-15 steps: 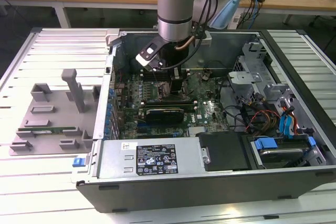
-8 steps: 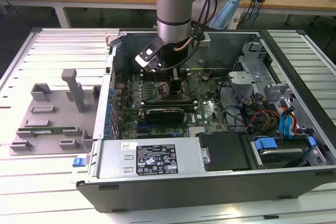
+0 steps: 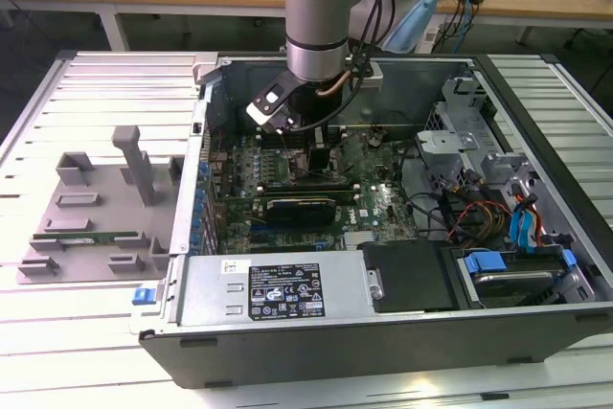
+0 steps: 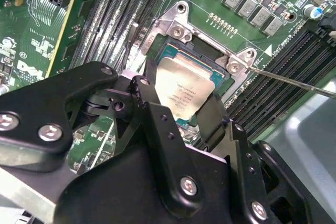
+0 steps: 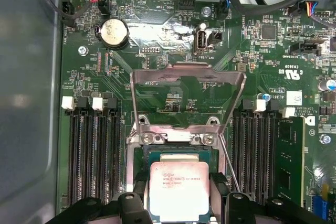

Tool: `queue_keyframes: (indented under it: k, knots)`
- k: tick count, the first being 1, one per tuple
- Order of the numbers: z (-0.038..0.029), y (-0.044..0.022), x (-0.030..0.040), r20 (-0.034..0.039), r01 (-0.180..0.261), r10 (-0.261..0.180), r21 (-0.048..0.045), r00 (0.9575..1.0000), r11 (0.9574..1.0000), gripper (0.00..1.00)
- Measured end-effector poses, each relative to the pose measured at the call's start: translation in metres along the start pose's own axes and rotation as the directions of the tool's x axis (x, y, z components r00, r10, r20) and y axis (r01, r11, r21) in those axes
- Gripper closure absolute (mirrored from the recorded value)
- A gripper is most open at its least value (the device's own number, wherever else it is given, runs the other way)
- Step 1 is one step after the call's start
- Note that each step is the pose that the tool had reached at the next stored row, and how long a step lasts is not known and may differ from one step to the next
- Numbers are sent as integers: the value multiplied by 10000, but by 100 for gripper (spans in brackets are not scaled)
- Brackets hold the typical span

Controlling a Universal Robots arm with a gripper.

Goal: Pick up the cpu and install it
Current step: 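Place the cpu into insertion slot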

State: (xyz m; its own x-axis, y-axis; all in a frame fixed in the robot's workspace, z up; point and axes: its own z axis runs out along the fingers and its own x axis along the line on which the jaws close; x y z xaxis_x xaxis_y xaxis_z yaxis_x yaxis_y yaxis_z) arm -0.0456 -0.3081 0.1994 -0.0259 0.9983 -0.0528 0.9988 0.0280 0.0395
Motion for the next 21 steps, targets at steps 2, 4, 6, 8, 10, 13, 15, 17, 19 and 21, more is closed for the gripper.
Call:
queue_keyframes:
  k: [2, 4, 6, 8, 10, 13, 15, 17, 19, 21]
  knots:
    - [2, 5, 0, 0, 0, 0, -1, 10000, 10000, 45]
    - [2, 7, 0, 0, -1, 1, 0, 10000, 10000, 45]
    - [4, 7, 0, -1, -1, 1, -1, 10000, 10000, 45]
    - [11, 7, 0, 2, 0, 0, 2, 10000, 10000, 45]
    - [12, 7, 0, 1, 0, 0, 1, 10000, 10000, 45]
    - [15, 7, 0, 1, 0, 0, 1, 10000, 10000, 45]
    - [17, 7, 1, 1, -18, 18, 2, 10000, 10000, 45]
    - [18, 7, 1, 3, -49, 49, 3, 10000, 10000, 45]
    - [18, 7, 6, 4, -49, 49, 2, 10000, 10000, 45]
    - [17, 7, 10, 1, -48, 48, 2, 10000, 10000, 45]
